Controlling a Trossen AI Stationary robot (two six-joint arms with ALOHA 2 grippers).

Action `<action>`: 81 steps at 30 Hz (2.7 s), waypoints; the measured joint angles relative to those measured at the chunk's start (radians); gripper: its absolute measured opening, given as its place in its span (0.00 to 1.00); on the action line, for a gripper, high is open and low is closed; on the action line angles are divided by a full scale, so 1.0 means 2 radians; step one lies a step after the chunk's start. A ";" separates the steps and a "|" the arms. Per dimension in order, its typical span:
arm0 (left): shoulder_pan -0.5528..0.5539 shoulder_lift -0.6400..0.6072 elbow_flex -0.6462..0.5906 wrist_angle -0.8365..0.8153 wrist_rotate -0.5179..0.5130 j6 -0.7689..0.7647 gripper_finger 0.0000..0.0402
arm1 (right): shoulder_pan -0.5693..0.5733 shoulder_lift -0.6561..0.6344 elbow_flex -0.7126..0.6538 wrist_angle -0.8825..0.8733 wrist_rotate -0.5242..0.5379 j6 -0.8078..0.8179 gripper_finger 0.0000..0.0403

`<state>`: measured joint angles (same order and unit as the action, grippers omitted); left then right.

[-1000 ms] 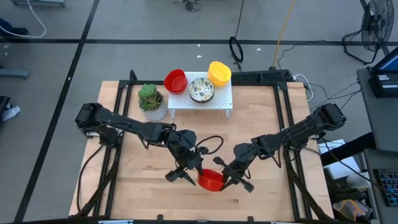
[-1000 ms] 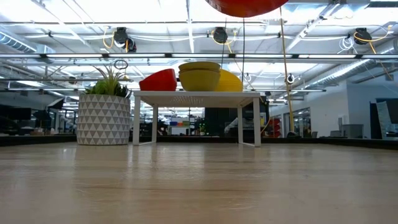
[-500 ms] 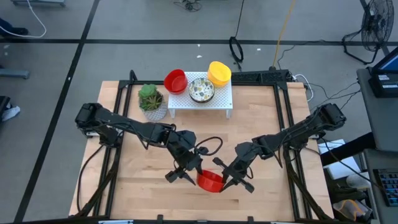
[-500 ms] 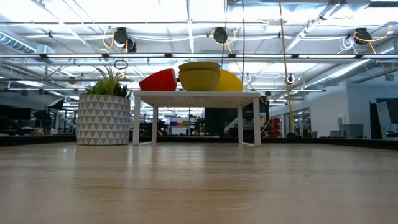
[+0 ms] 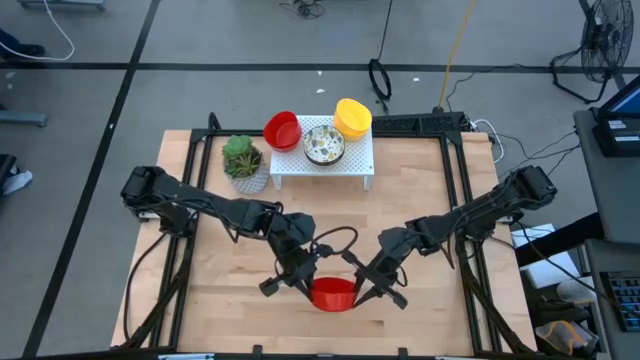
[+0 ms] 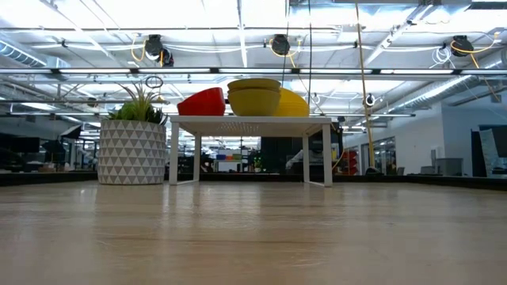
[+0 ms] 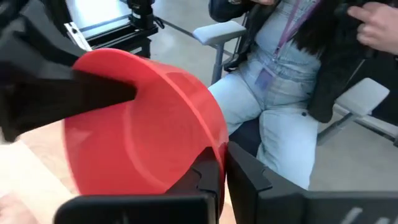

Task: Pick & Place Mini bowls
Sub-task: Stack the red bowl on the red bowl on the shelf

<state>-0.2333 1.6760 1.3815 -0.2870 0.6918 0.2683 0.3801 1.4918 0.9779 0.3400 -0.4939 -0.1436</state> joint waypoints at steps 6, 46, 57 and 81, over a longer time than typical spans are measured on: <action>0.000 0.000 0.000 -0.002 0.001 -0.005 0.02 | -0.001 -0.001 0.000 0.008 0.009 0.037 0.27; 0.292 -0.115 0.000 -0.163 -0.518 -0.075 0.03 | -0.016 -0.281 -0.041 -0.411 0.262 0.161 0.40; 0.359 -0.081 0.000 -0.151 -0.429 -0.073 0.02 | -0.016 -0.281 -0.049 -0.404 0.262 0.154 0.40; 0.357 -0.092 0.000 -0.235 -0.420 -0.073 0.02 | -0.016 -0.281 -0.049 -0.397 0.262 0.155 0.39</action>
<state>0.4808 1.4924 1.3815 -0.7560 -0.1483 0.1215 0.3485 0.9302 0.8803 -0.4530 0.0296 0.1657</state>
